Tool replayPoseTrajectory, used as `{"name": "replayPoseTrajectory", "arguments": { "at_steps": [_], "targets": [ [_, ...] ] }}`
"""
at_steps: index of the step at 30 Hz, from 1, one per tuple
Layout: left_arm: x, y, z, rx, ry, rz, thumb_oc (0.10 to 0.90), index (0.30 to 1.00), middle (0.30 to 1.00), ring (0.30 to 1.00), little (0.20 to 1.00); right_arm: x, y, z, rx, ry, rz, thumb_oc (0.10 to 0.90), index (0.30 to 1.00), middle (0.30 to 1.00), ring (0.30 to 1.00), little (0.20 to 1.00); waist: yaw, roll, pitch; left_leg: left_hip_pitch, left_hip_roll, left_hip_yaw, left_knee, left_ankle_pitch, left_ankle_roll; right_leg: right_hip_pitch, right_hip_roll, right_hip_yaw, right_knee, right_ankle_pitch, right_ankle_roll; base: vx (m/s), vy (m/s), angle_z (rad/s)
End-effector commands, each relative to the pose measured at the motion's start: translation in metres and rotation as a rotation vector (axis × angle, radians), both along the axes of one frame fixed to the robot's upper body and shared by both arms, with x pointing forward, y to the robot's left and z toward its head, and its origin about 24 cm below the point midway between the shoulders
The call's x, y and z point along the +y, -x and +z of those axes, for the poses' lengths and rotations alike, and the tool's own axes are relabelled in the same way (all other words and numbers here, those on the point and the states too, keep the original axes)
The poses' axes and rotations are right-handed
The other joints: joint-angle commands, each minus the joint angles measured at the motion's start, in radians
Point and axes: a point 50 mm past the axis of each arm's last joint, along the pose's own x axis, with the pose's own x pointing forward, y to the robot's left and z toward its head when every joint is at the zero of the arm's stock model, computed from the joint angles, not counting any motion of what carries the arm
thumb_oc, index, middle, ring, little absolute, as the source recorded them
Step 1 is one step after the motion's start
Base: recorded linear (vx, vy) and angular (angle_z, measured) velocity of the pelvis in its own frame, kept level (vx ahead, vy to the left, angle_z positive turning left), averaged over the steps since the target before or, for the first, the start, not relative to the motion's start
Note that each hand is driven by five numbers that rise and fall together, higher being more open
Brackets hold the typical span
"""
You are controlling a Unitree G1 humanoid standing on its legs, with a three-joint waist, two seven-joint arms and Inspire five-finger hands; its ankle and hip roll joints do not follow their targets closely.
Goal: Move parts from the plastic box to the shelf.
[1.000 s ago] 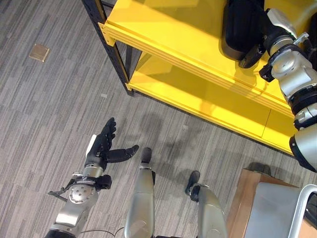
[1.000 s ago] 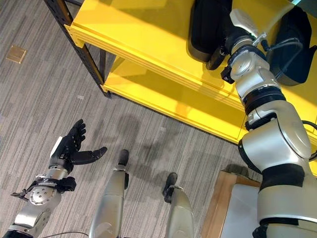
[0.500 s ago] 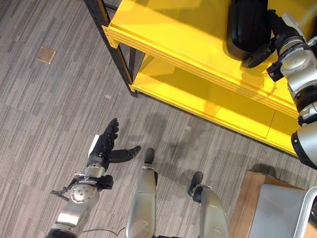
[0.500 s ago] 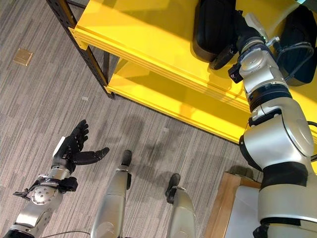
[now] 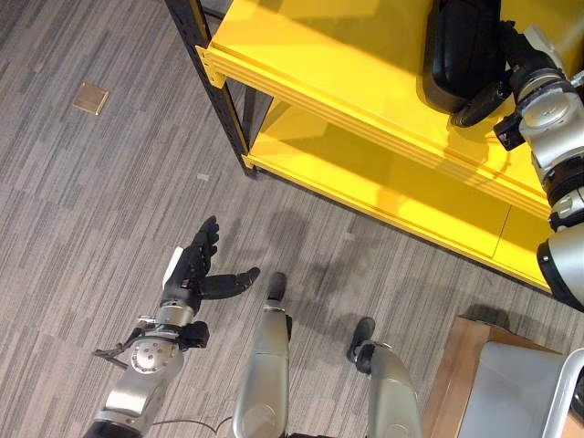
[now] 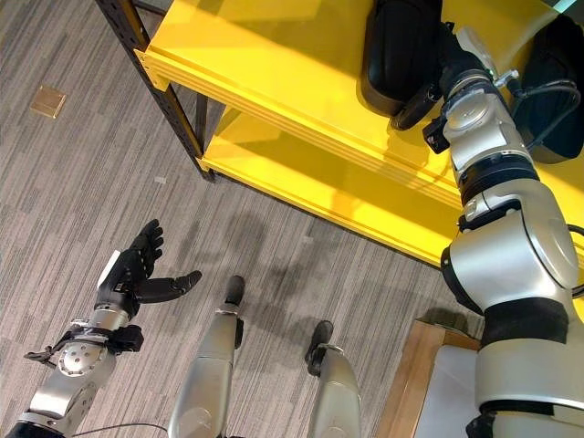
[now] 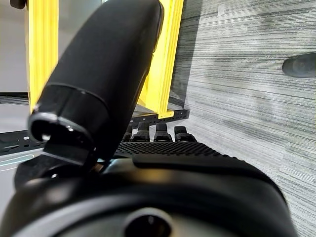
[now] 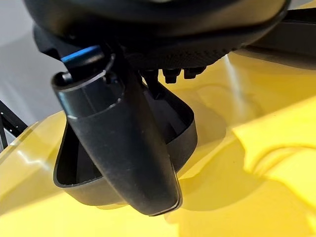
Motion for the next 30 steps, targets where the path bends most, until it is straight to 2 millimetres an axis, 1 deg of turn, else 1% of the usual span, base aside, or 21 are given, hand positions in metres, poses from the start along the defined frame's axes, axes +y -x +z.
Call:
{"name": "replayPoseTrajectory", "arguments": {
  "at_steps": [1,3,12,19,30],
  "targets": [
    [-0.012,-0.004,0.036,-0.195,0.037,-0.065,0.900,1.000,1.000,1.000,1.000,-0.011,0.005,0.007,-0.047,-0.026,-0.107,0.900,1.000,1.000,1.000,1.000,0.012,0.009,0.000,-0.047,0.054,-0.075,0.092,-0.100,-0.011,0.076,-0.011,0.021,-0.078,0.039,0.018,0.00,0.000,0.00],
    [-0.012,-0.004,0.036,-0.196,0.042,-0.062,0.900,1.000,1.000,1.000,1.000,-0.015,0.006,0.007,-0.062,-0.063,-0.127,0.900,1.000,1.000,1.000,1.000,0.012,0.009,-0.001,-0.048,0.053,-0.075,0.092,-0.101,-0.010,0.079,-0.010,0.022,-0.080,0.039,0.018,0.00,0.000,0.00],
    [-0.011,-0.004,0.034,-0.185,0.041,-0.048,0.900,1.000,1.000,1.000,1.000,-0.017,0.007,0.008,-0.127,-0.193,-0.141,0.900,1.000,1.000,1.000,1.000,0.010,0.012,-0.002,-0.046,0.052,-0.072,0.096,-0.107,-0.009,0.084,-0.009,0.024,-0.086,0.038,0.020,0.00,0.000,0.00],
    [-0.011,-0.005,0.034,-0.183,0.034,-0.049,0.900,1.000,1.000,1.000,1.000,-0.011,0.005,0.006,-0.164,-0.295,-0.117,0.900,1.000,1.000,1.000,1.000,0.009,0.014,-0.006,-0.048,0.054,-0.071,0.099,-0.110,-0.007,0.084,-0.008,0.024,-0.085,0.038,0.020,0.00,0.000,0.00],
    [-0.012,-0.006,0.036,-0.190,0.026,-0.047,0.900,1.000,1.000,1.000,1.000,-0.001,0.002,0.007,-0.196,-0.365,-0.089,0.900,1.000,1.000,1.000,1.000,0.011,0.015,-0.006,-0.050,0.052,-0.071,0.104,-0.115,-0.005,0.085,-0.008,0.025,-0.082,0.034,0.020,0.00,0.000,0.00]
  ]
}}
